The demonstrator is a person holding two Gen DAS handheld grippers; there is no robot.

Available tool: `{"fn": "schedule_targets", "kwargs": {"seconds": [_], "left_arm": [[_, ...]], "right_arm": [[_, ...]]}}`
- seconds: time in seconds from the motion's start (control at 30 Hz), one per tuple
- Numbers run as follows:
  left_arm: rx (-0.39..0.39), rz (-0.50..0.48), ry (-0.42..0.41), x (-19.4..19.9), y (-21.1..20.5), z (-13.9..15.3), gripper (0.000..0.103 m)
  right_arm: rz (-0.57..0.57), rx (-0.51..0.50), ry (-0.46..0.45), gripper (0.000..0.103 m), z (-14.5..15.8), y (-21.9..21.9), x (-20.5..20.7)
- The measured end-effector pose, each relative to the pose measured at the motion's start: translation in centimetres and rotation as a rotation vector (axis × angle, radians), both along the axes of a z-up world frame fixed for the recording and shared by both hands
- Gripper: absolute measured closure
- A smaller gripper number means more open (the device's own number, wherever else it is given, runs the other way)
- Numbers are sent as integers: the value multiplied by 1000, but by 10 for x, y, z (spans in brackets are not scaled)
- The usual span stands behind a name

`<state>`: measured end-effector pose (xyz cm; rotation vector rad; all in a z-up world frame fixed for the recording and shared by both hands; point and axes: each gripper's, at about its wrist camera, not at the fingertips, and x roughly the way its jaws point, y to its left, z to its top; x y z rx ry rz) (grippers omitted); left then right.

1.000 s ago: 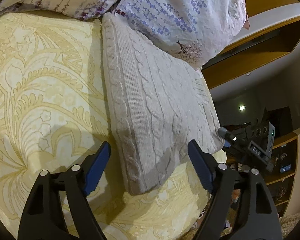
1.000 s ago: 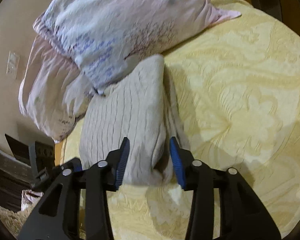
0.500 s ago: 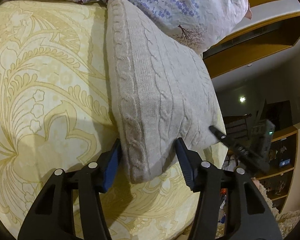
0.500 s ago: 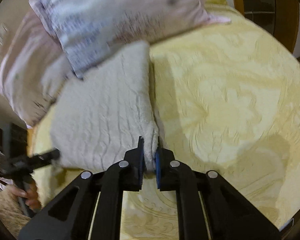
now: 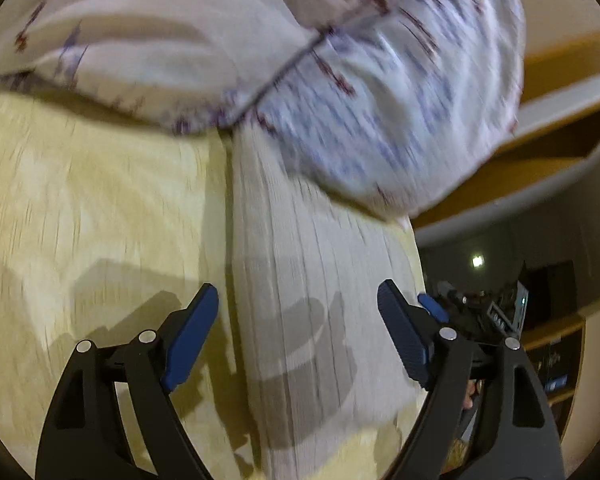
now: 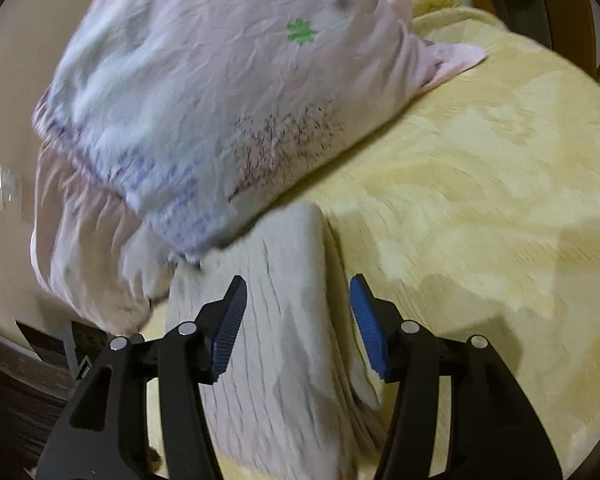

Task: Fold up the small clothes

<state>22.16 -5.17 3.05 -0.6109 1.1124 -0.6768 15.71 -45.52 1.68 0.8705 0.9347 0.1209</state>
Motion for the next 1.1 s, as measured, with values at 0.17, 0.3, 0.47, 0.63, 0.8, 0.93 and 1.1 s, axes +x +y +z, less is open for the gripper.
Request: {"fn": "schedule_targets", "kwargs": {"seconds": [0.17, 0.3, 0.47, 0.63, 0.8, 0.93, 1.1], "left_arm": [[21, 24, 49, 42, -9, -10, 24], [33, 11, 83, 57, -18, -20, 35], [22, -22, 100, 61, -35, -30, 64], [-2, -25, 26, 56, -37, -17, 87], [20, -2, -16, 55, -33, -19, 92], [68, -1, -8, 59, -33, -26, 92], [140, -5, 1, 62, -48, -28, 91]], "right_arm": [[18, 7, 58, 49, -21, 5, 39], [40, 28, 73, 50, -31, 11, 51], [76, 0, 10, 90, -26, 19, 50], [56, -29, -193, 93, 12, 21, 32], [15, -113, -102, 93, -4, 15, 34], [6, -137, 63, 93, -35, 16, 47], [49, -210, 118, 89, -31, 28, 62]]}}
